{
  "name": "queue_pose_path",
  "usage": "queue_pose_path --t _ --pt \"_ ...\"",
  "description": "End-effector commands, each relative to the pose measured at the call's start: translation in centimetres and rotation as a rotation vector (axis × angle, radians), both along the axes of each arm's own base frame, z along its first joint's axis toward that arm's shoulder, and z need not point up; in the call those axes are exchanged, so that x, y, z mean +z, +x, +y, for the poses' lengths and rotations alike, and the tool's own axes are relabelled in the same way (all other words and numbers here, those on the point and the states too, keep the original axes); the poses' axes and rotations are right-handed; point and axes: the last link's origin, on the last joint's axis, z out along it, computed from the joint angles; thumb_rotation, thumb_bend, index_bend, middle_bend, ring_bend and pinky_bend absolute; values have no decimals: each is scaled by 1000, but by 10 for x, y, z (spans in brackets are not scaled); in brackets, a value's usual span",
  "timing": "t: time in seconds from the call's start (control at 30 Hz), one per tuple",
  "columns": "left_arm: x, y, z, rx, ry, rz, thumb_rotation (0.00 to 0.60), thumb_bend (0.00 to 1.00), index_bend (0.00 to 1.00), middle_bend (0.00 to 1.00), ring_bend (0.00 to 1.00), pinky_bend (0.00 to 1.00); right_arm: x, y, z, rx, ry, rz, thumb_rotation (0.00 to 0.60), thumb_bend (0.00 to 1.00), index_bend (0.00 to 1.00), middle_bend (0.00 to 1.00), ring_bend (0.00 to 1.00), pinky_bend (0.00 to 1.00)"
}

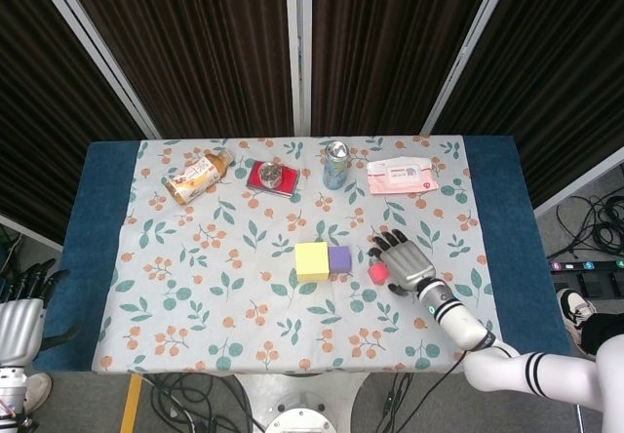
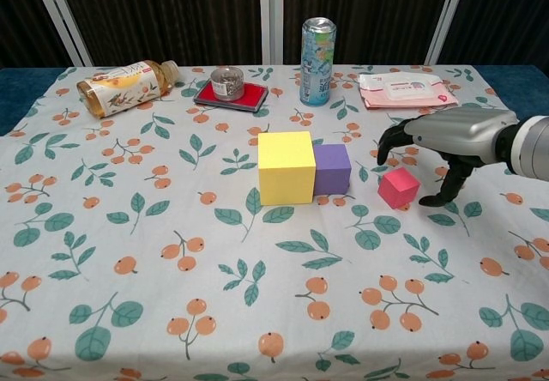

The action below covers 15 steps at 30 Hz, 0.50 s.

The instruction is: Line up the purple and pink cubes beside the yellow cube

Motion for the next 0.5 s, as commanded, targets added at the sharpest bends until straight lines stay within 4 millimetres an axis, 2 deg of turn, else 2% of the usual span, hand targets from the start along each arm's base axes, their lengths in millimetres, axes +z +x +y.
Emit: queue_pose_path --t 0.03,0.27,0.5 --pt "0 0 0 1 -1 -1 600 26 250 184 93 133 -3 2 -3 10 -15 -4 600 180 288 92 0 0" --pt "-1 -2 -1 5 -2 -2 600 26 250 183 93 133 -9 4 -3 6 -22 -22 600 199 380 113 0 0" --pt "-1 -3 -2 8 -5 -8 600 26 250 184 93 133 -9 0 -4 -27 -59 -39 600 236 535 142 0 0"
